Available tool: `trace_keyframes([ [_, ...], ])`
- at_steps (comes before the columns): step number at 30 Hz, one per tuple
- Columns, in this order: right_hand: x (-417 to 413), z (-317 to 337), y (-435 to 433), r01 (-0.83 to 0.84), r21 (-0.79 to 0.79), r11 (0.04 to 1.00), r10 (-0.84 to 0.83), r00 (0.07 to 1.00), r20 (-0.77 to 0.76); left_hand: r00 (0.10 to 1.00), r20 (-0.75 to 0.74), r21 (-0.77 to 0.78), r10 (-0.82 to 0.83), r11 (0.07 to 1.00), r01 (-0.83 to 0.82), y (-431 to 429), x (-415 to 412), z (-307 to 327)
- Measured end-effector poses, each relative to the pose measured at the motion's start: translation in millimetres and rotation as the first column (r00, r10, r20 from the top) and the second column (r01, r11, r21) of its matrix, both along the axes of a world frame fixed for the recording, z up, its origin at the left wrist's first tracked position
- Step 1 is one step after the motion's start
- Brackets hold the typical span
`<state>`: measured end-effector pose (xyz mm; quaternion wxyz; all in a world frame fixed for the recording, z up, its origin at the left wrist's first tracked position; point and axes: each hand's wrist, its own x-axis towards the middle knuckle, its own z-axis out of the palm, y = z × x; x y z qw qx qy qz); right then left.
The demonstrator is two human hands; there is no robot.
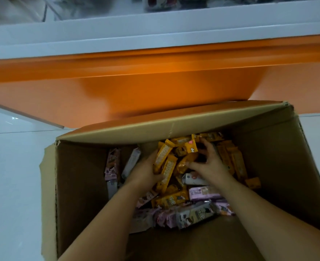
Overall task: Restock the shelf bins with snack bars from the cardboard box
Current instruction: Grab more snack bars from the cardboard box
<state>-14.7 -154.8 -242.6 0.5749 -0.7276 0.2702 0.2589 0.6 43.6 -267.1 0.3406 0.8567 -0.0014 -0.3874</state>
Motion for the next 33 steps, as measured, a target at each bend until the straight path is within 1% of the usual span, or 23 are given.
trace_keyframes([
  [3, -1, 1, 8, -0.012, 0.038, 0.999, 0.013, 0.999, -0.03, 0.996, -0.05, -0.072, 0.071, 0.995, -0.075, 4, -2, -1],
  [7, 1, 7, 15, -0.042, 0.115, 0.992, 0.052, 0.995, -0.082, 0.986, -0.07, -0.146, 0.149, 0.977, -0.158, 0, -7, 4],
  [10, 3, 13, 21, -0.143, 0.129, 0.981, 0.156, 0.983, -0.096, 0.979, -0.074, -0.184, 0.192, 0.962, -0.203, 0, -8, 7],
  [13, 0, 15, 26, -0.176, 0.15, 0.973, 0.191, 0.977, -0.091, 0.961, -0.136, -0.252, 0.239, 0.93, -0.267, 2, -9, 5],
  [15, -2, 13, 29, -0.187, 0.129, 0.974, 0.197, 0.978, -0.071, 0.948, -0.157, -0.286, 0.277, 0.906, -0.312, 0, -12, 6],
  [19, -9, 4, 37, -0.07, 0.06, 0.996, 0.071, 0.997, -0.014, 0.914, -0.201, -0.328, 0.353, 0.855, -0.402, -2, -12, 3],
  [27, -5, 1, 40, -0.074, 0.043, 0.996, 0.071, 0.994, 0.084, 0.867, -0.317, -0.397, 0.384, 0.777, -0.489, -6, -10, 5],
  [29, -5, 2, 40, -0.017, 0.093, 0.995, 0.012, 0.998, 0.063, 0.853, -0.354, -0.398, 0.384, 0.763, -0.509, -7, -9, 7],
  [31, -5, 4, 39, 0.067, 0.148, 0.987, -0.069, 0.998, 0.01, 0.854, -0.36, -0.392, 0.375, 0.77, -0.503, -8, -10, 9],
  [32, -5, 6, 39, 0.153, 0.194, 0.969, -0.148, 0.988, -0.035, 0.854, -0.363, -0.386, 0.374, 0.773, -0.503, -8, -10, 10],
  [33, -5, 7, 40, 0.271, 0.245, 0.931, -0.254, 0.962, -0.099, 0.847, -0.376, -0.376, 0.377, 0.773, -0.511, -8, -10, 10],
])
